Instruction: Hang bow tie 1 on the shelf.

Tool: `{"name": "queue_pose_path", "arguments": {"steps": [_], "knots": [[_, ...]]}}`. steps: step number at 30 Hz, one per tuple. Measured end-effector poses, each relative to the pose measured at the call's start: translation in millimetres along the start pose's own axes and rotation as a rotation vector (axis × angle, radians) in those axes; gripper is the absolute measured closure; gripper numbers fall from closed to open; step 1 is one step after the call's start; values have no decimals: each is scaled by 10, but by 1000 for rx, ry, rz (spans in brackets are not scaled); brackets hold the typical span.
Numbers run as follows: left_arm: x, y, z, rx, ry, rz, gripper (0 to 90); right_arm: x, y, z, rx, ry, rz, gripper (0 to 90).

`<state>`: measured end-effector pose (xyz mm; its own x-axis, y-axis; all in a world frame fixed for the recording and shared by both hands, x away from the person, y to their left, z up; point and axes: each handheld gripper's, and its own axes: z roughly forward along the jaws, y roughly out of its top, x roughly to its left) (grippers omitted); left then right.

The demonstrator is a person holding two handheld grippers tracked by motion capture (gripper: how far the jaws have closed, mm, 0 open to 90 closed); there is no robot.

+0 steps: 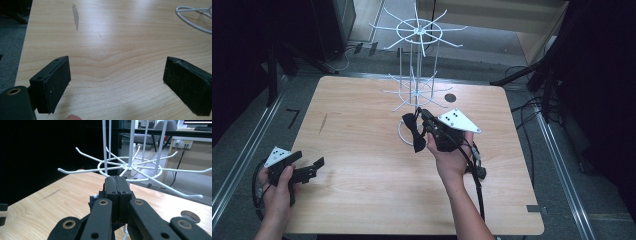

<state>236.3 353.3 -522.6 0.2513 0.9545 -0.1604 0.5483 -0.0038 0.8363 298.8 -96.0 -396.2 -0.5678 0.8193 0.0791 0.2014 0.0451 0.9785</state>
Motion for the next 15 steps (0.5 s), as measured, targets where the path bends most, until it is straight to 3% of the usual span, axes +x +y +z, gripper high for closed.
{"name": "queue_pose_path", "arguments": {"steps": [12, 15], "knots": [[0, -1, -2, -1, -1, -3, 82, -31, -114, 98, 18, -3, 15, 898], [3, 0, -2, 0, -2, -3, 82, -44, -141, 101, 22, 7, 18, 846]]}}
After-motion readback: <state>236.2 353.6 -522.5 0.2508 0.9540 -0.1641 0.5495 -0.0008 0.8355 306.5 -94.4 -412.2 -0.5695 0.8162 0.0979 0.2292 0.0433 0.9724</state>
